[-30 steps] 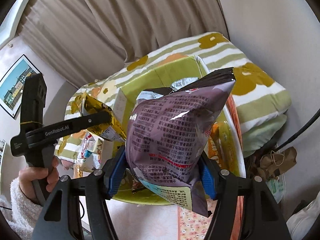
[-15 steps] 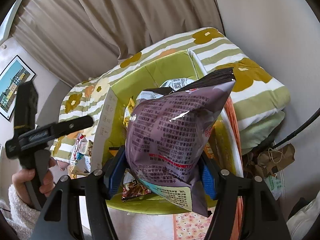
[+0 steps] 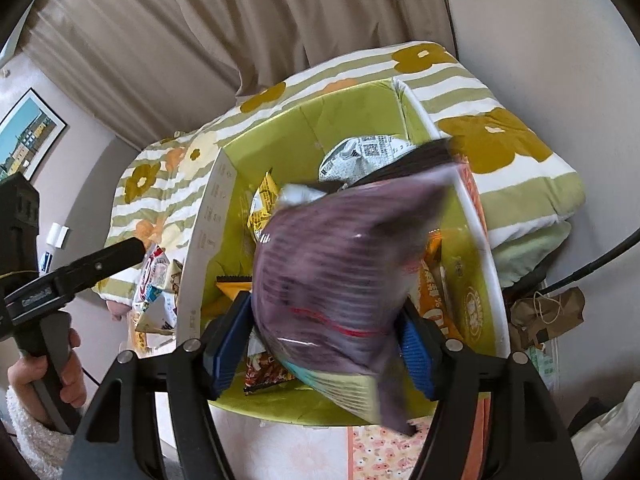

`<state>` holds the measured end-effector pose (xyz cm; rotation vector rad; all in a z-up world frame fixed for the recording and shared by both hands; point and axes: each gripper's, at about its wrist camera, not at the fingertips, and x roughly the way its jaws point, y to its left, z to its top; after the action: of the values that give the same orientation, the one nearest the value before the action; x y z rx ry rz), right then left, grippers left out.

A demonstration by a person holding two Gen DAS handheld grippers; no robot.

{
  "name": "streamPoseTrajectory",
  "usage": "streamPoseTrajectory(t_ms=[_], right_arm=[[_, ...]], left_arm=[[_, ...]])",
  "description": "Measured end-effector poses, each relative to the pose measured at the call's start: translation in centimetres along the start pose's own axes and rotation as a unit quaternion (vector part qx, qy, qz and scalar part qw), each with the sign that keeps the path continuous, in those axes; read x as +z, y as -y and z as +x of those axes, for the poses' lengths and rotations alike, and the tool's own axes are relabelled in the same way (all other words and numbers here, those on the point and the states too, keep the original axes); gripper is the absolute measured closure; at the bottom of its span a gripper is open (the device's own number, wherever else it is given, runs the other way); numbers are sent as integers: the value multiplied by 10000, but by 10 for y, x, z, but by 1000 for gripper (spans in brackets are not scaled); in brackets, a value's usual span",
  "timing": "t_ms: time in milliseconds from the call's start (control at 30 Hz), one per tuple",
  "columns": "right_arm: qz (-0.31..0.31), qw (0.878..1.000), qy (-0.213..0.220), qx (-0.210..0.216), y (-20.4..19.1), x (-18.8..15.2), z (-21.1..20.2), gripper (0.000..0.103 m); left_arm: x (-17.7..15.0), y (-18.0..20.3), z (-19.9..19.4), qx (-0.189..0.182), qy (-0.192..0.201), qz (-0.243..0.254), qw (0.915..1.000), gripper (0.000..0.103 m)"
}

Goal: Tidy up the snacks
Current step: 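Carry gold foil bag with left tool while right carries purple bag into box, then open both tools over the box and move back to the tray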

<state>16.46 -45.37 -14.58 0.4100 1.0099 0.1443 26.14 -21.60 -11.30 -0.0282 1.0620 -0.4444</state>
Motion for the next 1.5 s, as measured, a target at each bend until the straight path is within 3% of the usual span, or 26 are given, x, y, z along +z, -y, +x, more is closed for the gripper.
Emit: streamPoseTrajectory(t_ms=[167,467,700,1000,1133,1167,1233,1400,1500], right_arm=[[-173,9997,155,-48,-5,-3,-8,16],[-424,9987,241,112,-9,-12,-21,16],[-745,9959,350,366,-26,-18,-32,16],[-1186,9892,406,759,-70,-34,-27,16],[-1297,9876,377,795,-96,-42,-20,14],[-1337,9872,392,776,-104,-43,-18,6],[-1410,9859,481,758,-119,-45,-14,1],[-1397,9850,751,675,-164,-51,-1,1],[-1340,9861,704,692,-186,-52,13,1]], left_arm=[[-13,-4,-17,53,143,-122,9998,9],[-52,-22,-51,183,360,-659,9970,9],[-93,-39,-91,654,656,-993,9907,9],[-160,-88,-127,1207,618,-1584,9780,9],[-175,-116,-133,1210,584,-1682,9766,9],[-177,-124,-134,1194,572,-1653,9773,9],[-178,-136,-135,1186,545,-1567,9790,9],[-164,-179,-132,910,414,-1333,9860,9],[-148,-202,-128,653,334,-1124,9910,9]])
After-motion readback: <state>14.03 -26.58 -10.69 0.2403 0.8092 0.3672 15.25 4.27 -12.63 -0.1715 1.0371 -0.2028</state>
